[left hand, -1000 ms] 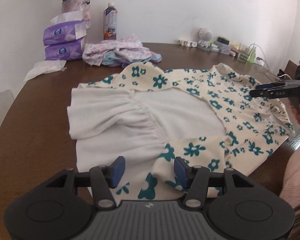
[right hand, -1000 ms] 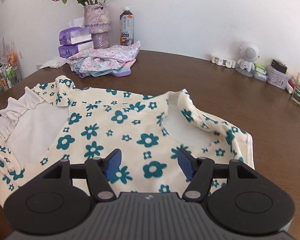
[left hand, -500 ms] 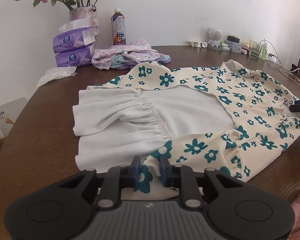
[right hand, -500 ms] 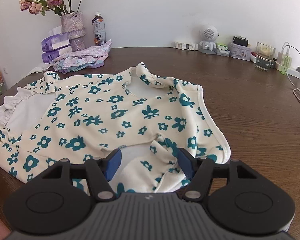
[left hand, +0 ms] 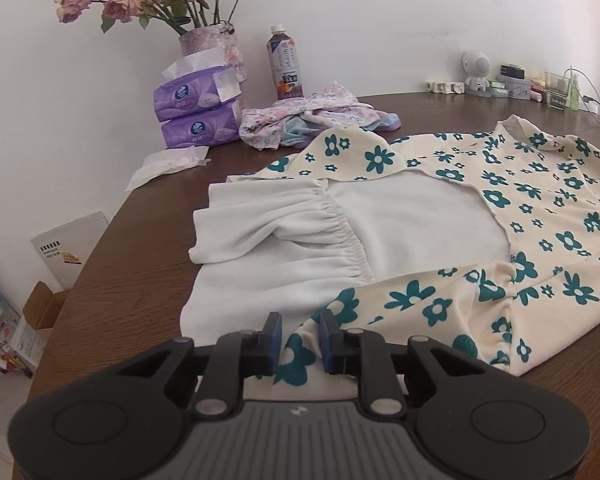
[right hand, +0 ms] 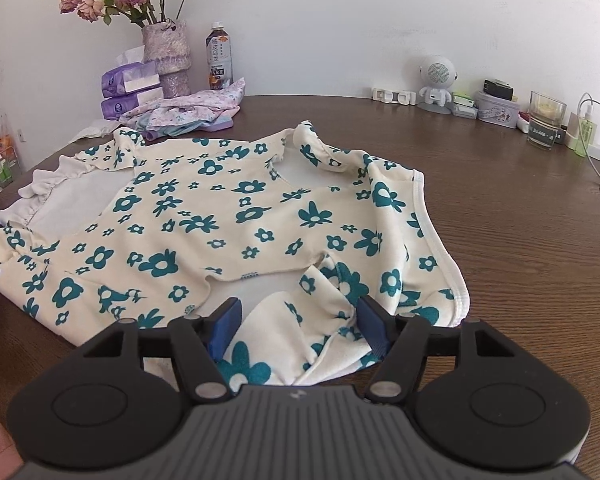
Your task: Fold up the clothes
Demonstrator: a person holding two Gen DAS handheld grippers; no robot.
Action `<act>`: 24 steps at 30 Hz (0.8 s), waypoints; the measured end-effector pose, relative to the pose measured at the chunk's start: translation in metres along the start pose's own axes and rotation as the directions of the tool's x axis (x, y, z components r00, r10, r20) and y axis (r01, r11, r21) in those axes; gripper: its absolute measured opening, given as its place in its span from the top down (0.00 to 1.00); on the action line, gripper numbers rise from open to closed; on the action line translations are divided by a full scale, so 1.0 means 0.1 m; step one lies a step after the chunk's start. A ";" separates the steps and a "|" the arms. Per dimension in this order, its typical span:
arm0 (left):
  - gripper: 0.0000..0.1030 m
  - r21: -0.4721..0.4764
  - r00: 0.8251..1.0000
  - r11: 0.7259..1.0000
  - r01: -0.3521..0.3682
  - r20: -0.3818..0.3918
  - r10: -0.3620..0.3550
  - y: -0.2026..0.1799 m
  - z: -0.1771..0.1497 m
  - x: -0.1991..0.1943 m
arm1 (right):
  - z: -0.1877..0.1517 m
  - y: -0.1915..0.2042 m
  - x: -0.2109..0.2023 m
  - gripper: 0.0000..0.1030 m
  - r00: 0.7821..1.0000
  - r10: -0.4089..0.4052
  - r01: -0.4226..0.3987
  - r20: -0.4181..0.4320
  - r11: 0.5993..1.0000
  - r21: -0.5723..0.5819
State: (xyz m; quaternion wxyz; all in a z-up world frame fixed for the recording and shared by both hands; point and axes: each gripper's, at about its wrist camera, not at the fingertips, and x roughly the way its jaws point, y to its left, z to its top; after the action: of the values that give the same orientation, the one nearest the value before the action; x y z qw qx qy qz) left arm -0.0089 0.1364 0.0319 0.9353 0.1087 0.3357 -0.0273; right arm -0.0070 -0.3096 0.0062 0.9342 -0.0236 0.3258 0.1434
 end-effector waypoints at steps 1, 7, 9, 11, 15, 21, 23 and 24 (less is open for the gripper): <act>0.82 -0.005 1.000 1.000 -0.004 0.000 0.004 0.01 0.00 0.00 | 0.00 0.02 0.00 0.37 1.000 0.005 -0.005 0.002 1.000 -0.003; 0.74 -0.035 1.000 0.999 -0.005 0.018 0.006 0.03 0.04 -0.13 | 0.05 0.02 -0.04 0.35 0.999 0.036 -0.036 0.019 0.999 0.015; 0.68 -0.046 0.998 0.999 0.023 0.065 -0.020 0.00 0.09 -0.25 | 0.11 0.02 -0.09 0.35 0.998 0.043 -0.043 0.048 0.999 0.009; 0.64 -0.039 0.991 0.996 0.075 0.114 -0.070 -0.07 0.16 -0.38 | 0.18 0.02 -0.13 0.35 0.996 0.045 -0.045 0.073 0.999 -0.008; 0.61 0.038 0.977 0.986 0.163 0.133 -0.167 -0.31 0.21 -0.46 | 0.24 0.08 -0.03 0.36 0.997 0.054 -0.051 0.058 0.998 -0.048; 0.79 0.019 0.985 0.986 0.166 0.042 -0.167 -0.36 0.06 -0.27 | 0.18 0.09 0.17 0.52 0.999 0.044 -0.044 0.000 0.998 -0.047; 0.78 -0.006 0.986 0.986 0.167 0.020 -0.167 -0.32 -0.01 -0.22 | 0.15 0.08 0.18 0.52 0.999 0.045 -0.045 -0.003 0.998 -0.036; 0.77 -0.013 0.986 0.986 0.167 0.021 -0.166 -0.32 -0.03 -0.21 | 0.14 0.08 0.18 0.52 0.999 0.045 -0.045 -0.001 0.998 -0.031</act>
State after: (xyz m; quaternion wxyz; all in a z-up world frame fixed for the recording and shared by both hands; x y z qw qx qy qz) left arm -0.0306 0.1053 0.0368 0.9337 0.0729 0.3348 -0.1039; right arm 0.0122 -0.2955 0.0066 0.9301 -0.0309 0.3243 0.1695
